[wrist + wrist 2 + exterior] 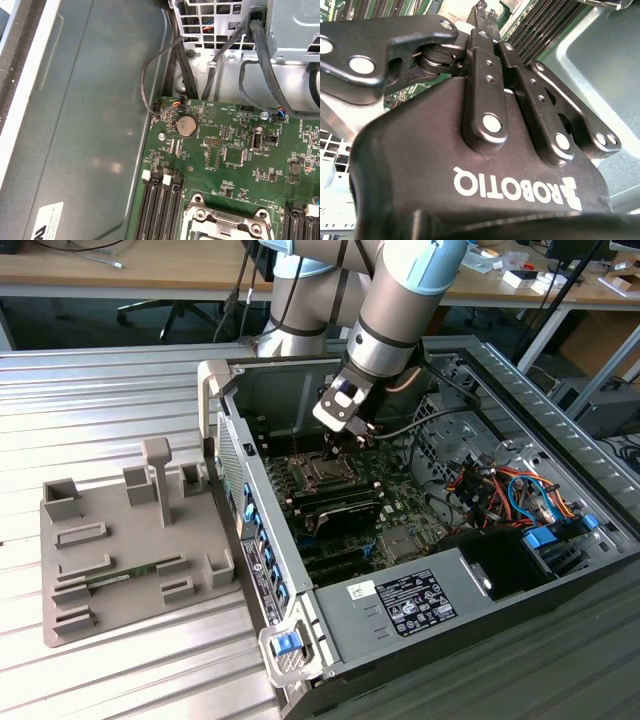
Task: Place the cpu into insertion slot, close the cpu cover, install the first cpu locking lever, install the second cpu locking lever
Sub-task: 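Install the first cpu locking lever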
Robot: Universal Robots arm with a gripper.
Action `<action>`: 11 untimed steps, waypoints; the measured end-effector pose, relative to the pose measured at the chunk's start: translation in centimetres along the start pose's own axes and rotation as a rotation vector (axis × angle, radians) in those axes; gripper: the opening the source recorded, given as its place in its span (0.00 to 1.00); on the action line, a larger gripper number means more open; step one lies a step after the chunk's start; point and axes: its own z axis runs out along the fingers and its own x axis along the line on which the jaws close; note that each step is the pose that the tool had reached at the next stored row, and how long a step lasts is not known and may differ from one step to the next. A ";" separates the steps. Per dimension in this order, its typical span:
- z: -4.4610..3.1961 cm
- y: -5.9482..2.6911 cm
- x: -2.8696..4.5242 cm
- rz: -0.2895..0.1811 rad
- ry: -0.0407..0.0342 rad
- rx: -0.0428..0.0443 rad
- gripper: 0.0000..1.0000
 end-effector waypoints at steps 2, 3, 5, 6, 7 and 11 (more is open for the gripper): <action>0.00 0.00 0.00 -0.002 -0.0001 0.0001 0.10; 0.00 0.00 0.00 -0.003 -0.0002 0.0001 0.10; 0.00 0.00 0.00 -0.013 -0.0010 0.0006 0.10; 0.00 0.00 0.00 -0.014 -0.0010 0.0007 0.10; 0.00 0.00 0.00 -0.015 -0.0011 0.0007 0.10; 0.00 0.00 0.00 -0.018 -0.0013 0.0009 0.10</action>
